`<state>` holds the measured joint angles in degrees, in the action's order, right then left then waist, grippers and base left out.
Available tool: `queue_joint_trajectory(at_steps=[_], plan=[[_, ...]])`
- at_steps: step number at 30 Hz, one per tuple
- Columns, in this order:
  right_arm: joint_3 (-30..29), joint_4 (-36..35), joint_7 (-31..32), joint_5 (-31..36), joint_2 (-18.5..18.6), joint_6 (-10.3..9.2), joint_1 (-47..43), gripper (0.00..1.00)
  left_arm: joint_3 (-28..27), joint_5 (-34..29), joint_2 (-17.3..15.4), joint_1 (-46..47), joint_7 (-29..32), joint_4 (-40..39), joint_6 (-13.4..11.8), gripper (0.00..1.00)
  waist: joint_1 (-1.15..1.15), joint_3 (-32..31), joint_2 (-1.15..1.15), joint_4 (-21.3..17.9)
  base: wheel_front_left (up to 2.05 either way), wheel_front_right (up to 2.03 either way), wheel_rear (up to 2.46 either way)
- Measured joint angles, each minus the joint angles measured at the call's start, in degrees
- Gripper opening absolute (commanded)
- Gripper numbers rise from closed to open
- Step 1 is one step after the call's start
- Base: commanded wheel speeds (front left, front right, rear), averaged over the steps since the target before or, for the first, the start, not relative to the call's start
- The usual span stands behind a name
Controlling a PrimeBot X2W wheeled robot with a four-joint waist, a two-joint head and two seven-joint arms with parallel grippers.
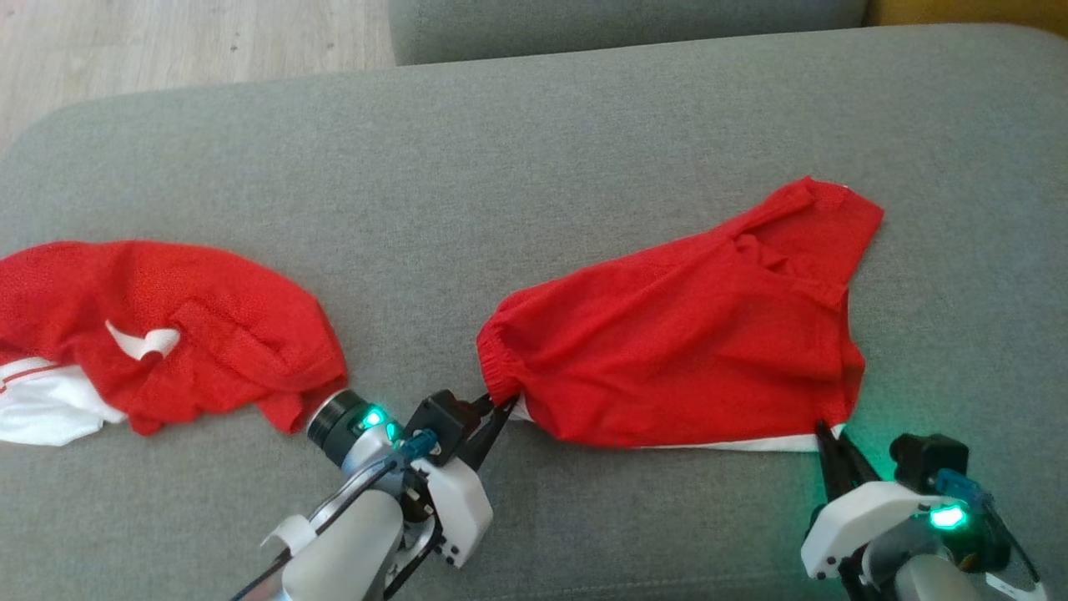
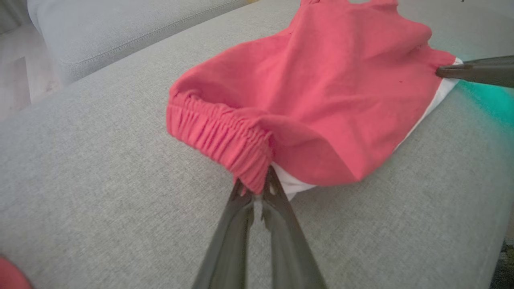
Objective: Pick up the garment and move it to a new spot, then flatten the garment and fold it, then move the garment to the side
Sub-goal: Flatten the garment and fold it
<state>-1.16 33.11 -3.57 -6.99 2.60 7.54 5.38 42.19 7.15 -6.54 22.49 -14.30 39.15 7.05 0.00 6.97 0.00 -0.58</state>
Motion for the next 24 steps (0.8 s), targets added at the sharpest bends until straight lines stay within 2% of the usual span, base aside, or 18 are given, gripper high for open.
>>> queue_joint_trajectory(at_steps=[8, 16, 24], plan=[[-1.18, -3.05, -1.47, -1.63, 0.16, 0.0, 0.0, 0.0, -0.12, -0.01, -1.19, 0.0, 0.0, 0.15, 0.02, 0.0, 0.0, -1.55, 0.0, -0.72, 0.0, 0.0, 0.0], [-1.27, -14.14, -0.16, -6.23, 3.16, 0.0, 0.27, 0.0, 0.29, -0.36, -3.74, 1.05, 0.0, -0.96, 0.48, 0.0, 0.0, -4.74, 0.0, -1.11, 0.0, 0.0, 0.0], [-0.93, -25.82, 5.01, -8.04, 7.34, 0.0, 4.54, 0.0, 2.61, 2.59, -6.06, 8.52, 1.4, -5.12, 0.58, 0.0, 0.0, -7.67, 0.0, 0.06, 0.0, 0.0, 0.0]])
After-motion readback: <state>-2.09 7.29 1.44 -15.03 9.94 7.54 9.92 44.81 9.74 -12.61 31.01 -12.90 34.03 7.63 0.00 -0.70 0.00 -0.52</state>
